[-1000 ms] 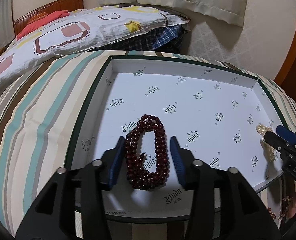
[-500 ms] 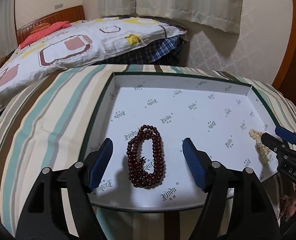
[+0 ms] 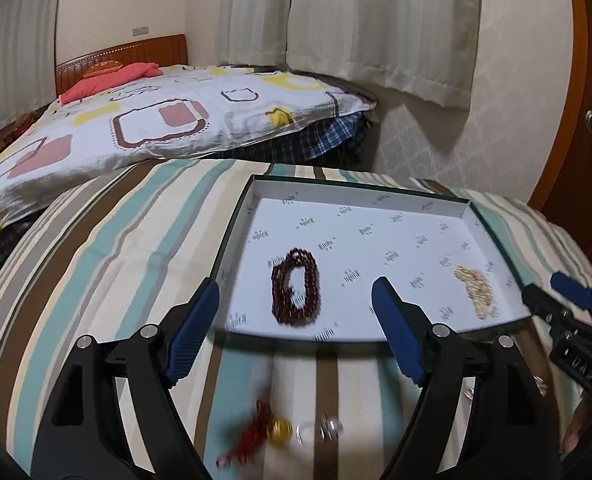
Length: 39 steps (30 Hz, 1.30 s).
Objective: Organize jewelry
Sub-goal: 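Withdraw both open tools from the box back over the remaining jewelry, then grasp the black beaded tassel with the right tool while the left tool grasps the white jade bangle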
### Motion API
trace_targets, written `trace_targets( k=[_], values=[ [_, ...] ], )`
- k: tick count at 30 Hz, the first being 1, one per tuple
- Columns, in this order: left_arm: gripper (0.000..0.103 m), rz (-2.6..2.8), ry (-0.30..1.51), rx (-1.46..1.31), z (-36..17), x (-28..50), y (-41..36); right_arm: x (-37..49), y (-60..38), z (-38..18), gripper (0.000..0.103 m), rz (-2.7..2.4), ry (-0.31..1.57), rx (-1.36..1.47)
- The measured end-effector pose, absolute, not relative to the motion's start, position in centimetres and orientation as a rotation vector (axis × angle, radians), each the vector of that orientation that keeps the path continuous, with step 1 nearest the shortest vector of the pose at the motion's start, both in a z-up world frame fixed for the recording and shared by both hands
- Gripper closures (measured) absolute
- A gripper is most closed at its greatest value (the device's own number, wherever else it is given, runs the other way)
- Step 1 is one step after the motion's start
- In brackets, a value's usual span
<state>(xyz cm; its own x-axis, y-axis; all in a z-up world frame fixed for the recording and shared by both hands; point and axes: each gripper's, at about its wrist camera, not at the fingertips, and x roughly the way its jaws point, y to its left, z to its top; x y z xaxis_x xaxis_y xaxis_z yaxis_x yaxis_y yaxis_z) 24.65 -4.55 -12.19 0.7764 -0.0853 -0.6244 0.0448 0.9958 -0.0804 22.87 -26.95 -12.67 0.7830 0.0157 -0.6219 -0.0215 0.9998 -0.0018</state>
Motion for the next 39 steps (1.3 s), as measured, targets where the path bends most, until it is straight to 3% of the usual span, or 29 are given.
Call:
trace_targets(
  k=[11, 25, 39],
  values=[
    [0.026, -0.046, 0.632, -0.067, -11.9, 17.0, -2.7, 14.5, -26.0, -12.8, 0.045, 0.000, 0.596, -0.019],
    [0.026, 0.010, 0.659, -0.080, -13.7, 10.6, 0.3, 8.6, -23.6, -16.5, 0.046, 0.054, 0.675, 0.027],
    [0.026, 0.006, 0.666, -0.070, -14.4, 8.9, 0.1, 8.1, -21.8, -18.7, 0.057, 0.113, 0.758, 0.016]
  ],
)
